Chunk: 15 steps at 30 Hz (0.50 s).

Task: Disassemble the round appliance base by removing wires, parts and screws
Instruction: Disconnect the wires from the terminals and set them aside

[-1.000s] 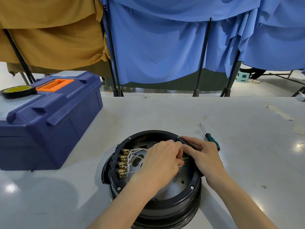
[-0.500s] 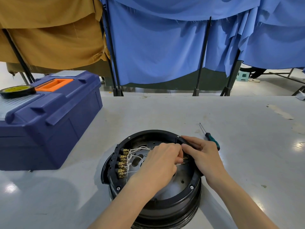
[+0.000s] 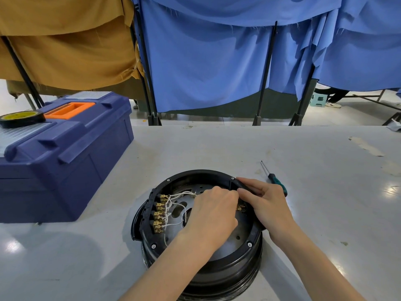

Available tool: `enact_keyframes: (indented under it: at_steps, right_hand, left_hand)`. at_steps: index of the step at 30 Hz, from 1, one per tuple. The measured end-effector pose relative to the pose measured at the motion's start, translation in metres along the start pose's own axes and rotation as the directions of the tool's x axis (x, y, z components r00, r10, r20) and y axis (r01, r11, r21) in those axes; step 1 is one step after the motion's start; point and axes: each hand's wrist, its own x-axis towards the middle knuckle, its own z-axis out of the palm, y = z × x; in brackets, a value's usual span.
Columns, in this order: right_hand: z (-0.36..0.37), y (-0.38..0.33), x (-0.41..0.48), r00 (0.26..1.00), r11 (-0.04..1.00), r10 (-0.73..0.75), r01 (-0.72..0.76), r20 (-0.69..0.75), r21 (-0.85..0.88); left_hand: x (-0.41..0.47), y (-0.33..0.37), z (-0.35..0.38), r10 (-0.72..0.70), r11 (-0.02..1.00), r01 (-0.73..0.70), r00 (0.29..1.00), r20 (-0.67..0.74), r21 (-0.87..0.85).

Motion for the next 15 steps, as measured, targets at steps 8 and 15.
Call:
enact_keyframes:
  at_steps: [8, 15]
  right_hand:
    - [0.001, 0.002, 0.000, 1.000, 1.000, -0.004, 0.004, 0.012, 0.007]
    - [0.000, 0.003, 0.001, 1.000, 1.000, 0.006, -0.006, 0.005, 0.003]
  left_hand:
    - [0.000, -0.014, 0.006, 0.045, 0.995, -0.048, 0.998, -0.035, -0.082]
    - [-0.005, -0.022, 0.015, 0.050, 0.998, -0.050, 0.999, -0.001, -0.022]
